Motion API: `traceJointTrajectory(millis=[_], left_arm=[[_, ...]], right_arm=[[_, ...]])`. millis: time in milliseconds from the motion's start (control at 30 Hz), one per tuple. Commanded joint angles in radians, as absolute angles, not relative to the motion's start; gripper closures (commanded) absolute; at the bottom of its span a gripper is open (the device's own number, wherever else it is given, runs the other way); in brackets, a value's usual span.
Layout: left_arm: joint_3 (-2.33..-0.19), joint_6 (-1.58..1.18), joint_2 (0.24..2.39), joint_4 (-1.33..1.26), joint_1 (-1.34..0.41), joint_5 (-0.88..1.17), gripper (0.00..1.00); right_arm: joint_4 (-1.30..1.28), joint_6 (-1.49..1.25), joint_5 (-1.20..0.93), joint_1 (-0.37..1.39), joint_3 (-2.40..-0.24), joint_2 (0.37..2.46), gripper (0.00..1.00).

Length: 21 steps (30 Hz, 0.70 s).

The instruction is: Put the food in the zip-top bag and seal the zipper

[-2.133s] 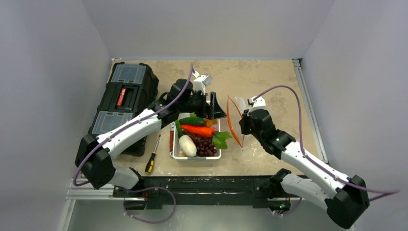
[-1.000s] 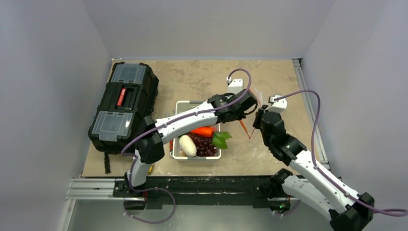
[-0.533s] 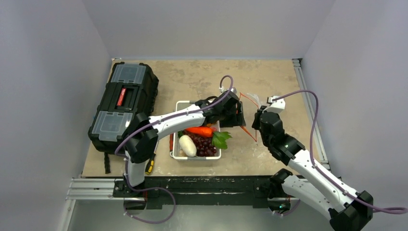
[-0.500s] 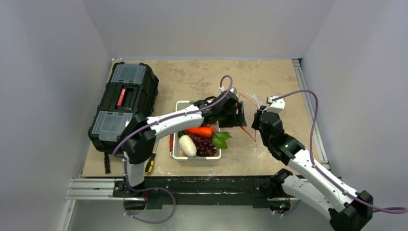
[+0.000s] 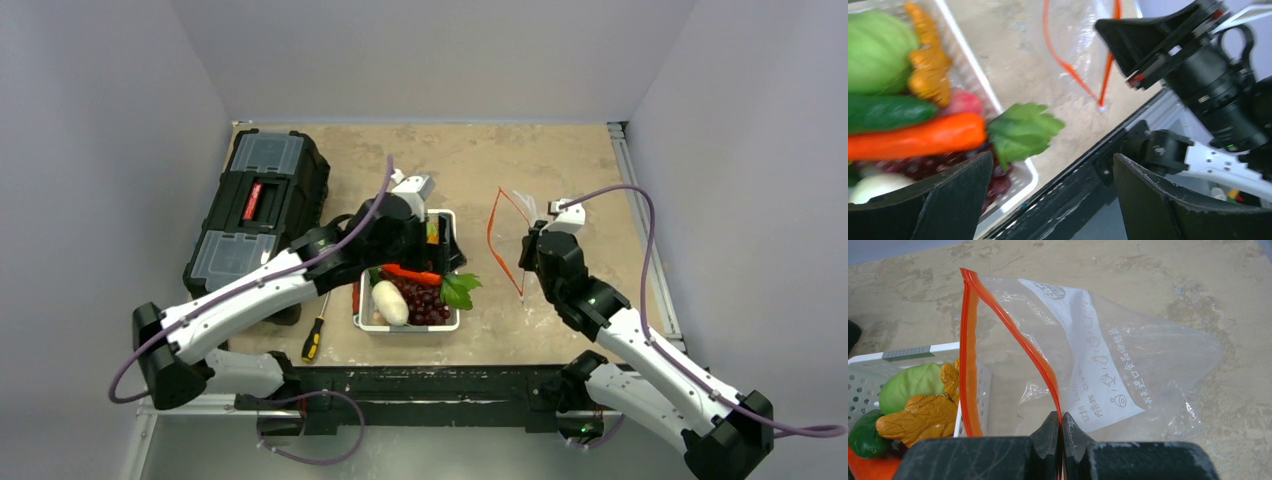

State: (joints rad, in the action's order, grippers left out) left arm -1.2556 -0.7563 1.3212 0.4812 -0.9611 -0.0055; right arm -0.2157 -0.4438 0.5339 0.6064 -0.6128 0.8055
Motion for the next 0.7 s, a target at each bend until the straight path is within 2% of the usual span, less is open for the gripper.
traceJointTrajectory(millis=[0,167,300,467,667], left_arm=[[-1.137,-0.743,1.182,0.647,-0.938,-0.137,0.1],[-0.998,-0.947,1.024,0.717,-0.916,-0.243,0.12],[-0.927,-1.197,0.998,0.769,-0.898,-0.301,0.11],[-0.942,-1.422,1.113,0.831,-0.878,-0.295,0.13],[-1.006,-1.518,1.266,0.874,-0.85,-0.229,0.17]], right_arm=[[-0.178,-0.434,0.522,0.603,-0.604,0.805,1.0],[-0.179,-0.431,0.508,0.603,-0.603,0.81,1.0],[-0.198,-0.426,0.509,0.603,-0.609,0.812,1.0],[-0.196,-0.429,0.495,0.603,-0.589,0.779,1.0],[-0.181,-0.435,0.474,0.603,-0.574,0.75,1.0]])
